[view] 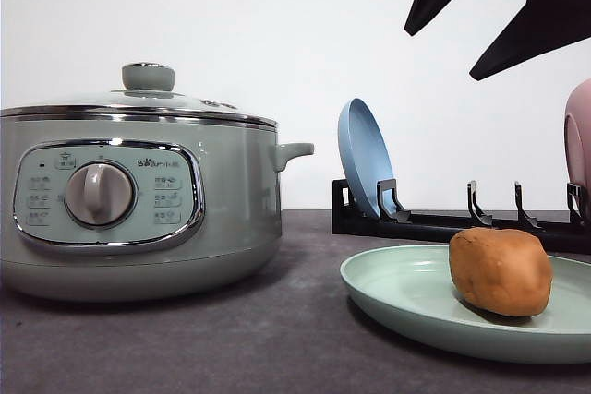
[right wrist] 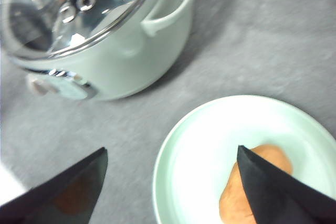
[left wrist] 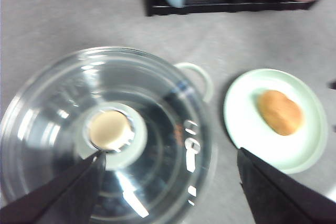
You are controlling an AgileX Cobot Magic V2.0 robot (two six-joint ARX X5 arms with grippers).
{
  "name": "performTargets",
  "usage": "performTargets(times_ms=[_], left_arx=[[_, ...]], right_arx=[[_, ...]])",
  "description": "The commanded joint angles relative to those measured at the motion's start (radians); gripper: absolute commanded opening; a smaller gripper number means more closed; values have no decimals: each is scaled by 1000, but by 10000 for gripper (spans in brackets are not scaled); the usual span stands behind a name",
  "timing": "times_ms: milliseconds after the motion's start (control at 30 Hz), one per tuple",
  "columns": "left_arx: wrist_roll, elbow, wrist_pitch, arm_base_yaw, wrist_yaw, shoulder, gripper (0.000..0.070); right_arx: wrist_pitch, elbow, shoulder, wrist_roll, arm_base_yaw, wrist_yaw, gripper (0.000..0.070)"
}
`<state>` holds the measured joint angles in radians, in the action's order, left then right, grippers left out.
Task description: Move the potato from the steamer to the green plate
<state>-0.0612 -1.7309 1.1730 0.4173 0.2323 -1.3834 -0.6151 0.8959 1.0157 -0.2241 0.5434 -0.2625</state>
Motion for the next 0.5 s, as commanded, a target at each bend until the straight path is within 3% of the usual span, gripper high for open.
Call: performTargets(times_ms=[0,100,200,233,300,367,467], left_arx=[[2,-26,5,8,6,-7,508],[2,-26,23,9,6,-3,461],[2,-26,38,9,6,-3,279],[2,-26,41,9,6,-3,195],[2,-26,41,9,6,-3,39],[2,-26,42,9,6,-3,0],[2,-26,45,9,6,-3,0]], right_arx=[[2,14,7,8,8,-4,496],[-3,14,7,8,8,-4,496],[-8,14,7,8,8,-3,466],[-9,14,7,8,8,-3,409],[-13,14,7,8,8,-3,204],[-15,14,7,9,8,-2,11],[-15,14,7,8,8,0,0]])
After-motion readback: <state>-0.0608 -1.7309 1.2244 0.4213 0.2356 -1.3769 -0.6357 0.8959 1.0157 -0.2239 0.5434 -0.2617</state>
